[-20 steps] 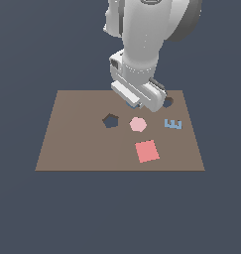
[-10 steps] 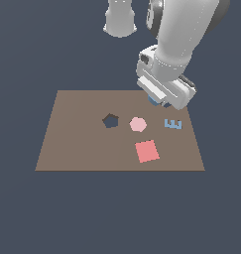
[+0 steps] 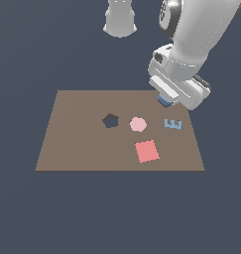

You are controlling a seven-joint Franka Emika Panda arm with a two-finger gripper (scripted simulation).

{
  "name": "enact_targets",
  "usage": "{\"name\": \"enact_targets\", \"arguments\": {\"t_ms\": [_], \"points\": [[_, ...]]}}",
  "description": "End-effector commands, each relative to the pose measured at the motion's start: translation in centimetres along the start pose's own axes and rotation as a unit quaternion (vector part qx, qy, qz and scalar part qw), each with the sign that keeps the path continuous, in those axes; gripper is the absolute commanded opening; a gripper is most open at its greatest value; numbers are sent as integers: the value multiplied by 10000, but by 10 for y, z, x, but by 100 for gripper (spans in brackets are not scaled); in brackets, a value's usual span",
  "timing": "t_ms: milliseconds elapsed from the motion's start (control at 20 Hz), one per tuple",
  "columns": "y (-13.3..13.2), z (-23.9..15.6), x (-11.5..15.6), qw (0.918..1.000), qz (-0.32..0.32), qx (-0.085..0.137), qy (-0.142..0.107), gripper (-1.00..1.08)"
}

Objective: Insert a designated object into the corresponding slot on a board.

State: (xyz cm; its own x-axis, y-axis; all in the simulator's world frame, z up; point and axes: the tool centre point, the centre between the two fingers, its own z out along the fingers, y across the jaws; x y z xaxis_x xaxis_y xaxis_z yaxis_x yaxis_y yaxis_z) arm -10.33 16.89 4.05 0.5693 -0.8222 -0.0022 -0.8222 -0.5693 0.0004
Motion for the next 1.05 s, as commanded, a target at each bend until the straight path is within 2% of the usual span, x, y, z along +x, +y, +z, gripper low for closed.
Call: {"name": "enact_targets", "arguments": {"t_ms": [0, 500, 550, 1000], "points": [[-2, 0, -2, 10000, 26, 1, 1, -100], [-2, 10, -2, 10000, 29, 1, 3, -100], [-2, 10, -2, 10000, 29, 1, 3, 100], [-2, 10, -2, 10000, 29, 1, 3, 100]]}}
